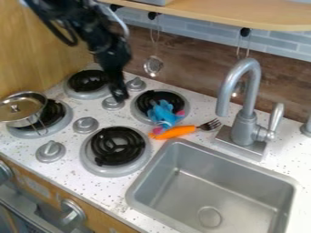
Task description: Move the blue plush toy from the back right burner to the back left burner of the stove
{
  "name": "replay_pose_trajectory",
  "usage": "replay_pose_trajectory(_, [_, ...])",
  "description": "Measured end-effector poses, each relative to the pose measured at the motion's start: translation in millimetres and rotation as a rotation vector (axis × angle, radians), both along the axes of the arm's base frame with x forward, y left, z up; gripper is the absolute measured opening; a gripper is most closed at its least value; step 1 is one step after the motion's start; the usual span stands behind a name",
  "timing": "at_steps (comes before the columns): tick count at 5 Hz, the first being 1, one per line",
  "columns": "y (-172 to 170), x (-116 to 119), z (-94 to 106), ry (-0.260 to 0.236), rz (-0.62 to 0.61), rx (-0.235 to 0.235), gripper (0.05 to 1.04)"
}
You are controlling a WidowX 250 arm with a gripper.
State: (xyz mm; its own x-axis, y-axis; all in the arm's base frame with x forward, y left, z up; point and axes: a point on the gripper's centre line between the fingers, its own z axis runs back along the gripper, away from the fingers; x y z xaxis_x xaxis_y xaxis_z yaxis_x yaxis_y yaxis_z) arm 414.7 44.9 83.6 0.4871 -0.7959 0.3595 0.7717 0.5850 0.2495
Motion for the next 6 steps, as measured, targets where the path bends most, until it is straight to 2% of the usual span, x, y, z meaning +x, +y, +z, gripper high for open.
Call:
replay_pose_trajectory(2, [-96.2,8.5,-12.3,0.0,-0.195,-0.06,1.001])
replay_pose_trajectory(3, [-109.5,14.4,-27.6,0.018,-0.209,-0.055,1.001])
replay_pose_trajectory(4, [-98.8,25.5,-36.0,0.018,-0.159,-0.013,1.001])
replay_pose_trajectory(5, [-79.0,34.6,-32.7,-0.009,-0.103,0.026,1.001])
replay_pose_trajectory(6, [-67.0,41.7,-33.4,-0.033,-0.072,0.031,1.001])
